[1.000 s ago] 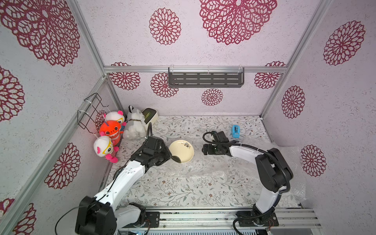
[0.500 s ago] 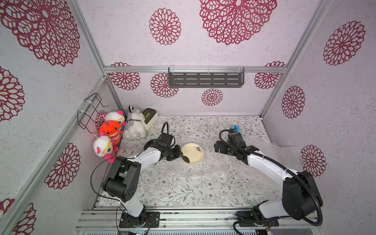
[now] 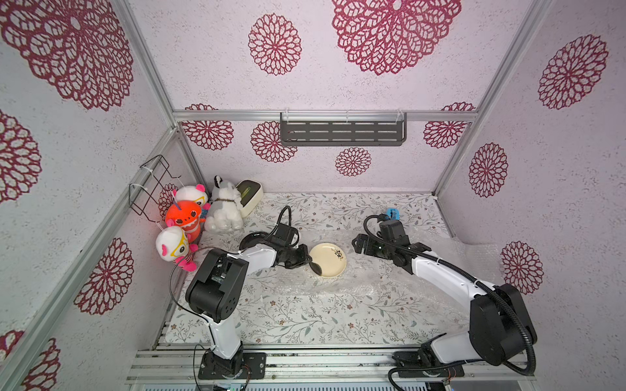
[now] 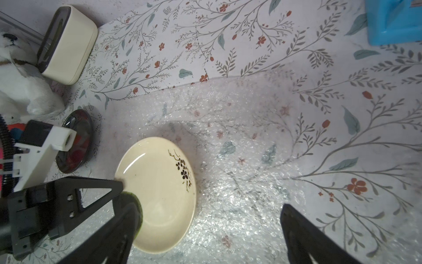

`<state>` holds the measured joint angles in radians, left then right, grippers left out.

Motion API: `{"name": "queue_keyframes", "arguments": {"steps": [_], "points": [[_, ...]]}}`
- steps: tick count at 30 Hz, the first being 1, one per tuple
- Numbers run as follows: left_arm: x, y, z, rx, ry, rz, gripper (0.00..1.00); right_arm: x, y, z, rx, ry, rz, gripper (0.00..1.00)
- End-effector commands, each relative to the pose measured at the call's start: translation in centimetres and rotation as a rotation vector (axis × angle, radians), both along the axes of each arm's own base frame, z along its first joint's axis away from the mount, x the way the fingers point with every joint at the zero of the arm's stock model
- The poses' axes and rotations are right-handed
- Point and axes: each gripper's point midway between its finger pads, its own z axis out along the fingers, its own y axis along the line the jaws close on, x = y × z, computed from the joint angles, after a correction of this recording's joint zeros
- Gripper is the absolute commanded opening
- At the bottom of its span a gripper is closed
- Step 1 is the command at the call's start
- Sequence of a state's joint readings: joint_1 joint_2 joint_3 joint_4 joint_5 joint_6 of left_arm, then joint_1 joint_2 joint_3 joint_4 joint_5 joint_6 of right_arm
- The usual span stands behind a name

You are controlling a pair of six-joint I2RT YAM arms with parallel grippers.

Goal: Wrap dinner plates in bubble wrap
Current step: Place the plate on the bubble wrap.

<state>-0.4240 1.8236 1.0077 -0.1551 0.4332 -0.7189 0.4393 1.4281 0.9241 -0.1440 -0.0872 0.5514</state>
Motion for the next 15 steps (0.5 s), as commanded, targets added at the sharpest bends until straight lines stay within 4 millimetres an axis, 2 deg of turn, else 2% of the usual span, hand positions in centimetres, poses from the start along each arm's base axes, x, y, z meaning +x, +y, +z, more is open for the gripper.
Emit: {"name": "queue_keyframes", "arguments": {"steps": [1,2,3,4,6,9,10,12,13,15], "points": [[0.8,-0.1,0.7,0.017,-0.045,-0.011,0.26,-0.1,0.8,0.1,0.032,-0.009,0.029,0.99],[0.6,0.2,0.9,0.031,-0.038,-0.006,0.42,-0.2,1.0,0.2,0.036,-0.014,0.041,0.99],[0.4,0.5,1.2,0.046,-0.031,0.004,0.63,-0.3,1.3,0.2,0.039,-0.021,0.062,0.99],[-0.1,1.2,1.6,0.067,-0.018,0.020,0.73,-0.4,1.5,0.4,0.037,-0.027,0.076,0.99],[-1.7,2.7,2.7,0.101,0.001,0.068,0.79,-0.6,2.2,0.6,0.035,-0.042,0.111,0.99],[-5.7,7.7,3.6,0.260,0.069,0.215,0.89,-0.8,3.4,1.0,0.020,-0.077,0.152,0.99],[-7.4,10.0,3.3,0.337,0.106,0.278,0.91,-0.6,3.5,1.0,0.009,-0.091,0.145,0.99],[-11.0,12.9,2.4,0.431,0.198,0.350,0.92,-0.3,3.7,1.1,0.006,-0.108,0.132,0.99],[-12.5,13.6,1.8,0.451,0.242,0.360,0.92,0.0,3.8,1.2,0.010,-0.116,0.129,0.99],[-14.1,13.6,0.5,0.436,0.295,0.347,0.92,0.3,4.0,1.3,0.016,-0.129,0.126,0.99]]}}
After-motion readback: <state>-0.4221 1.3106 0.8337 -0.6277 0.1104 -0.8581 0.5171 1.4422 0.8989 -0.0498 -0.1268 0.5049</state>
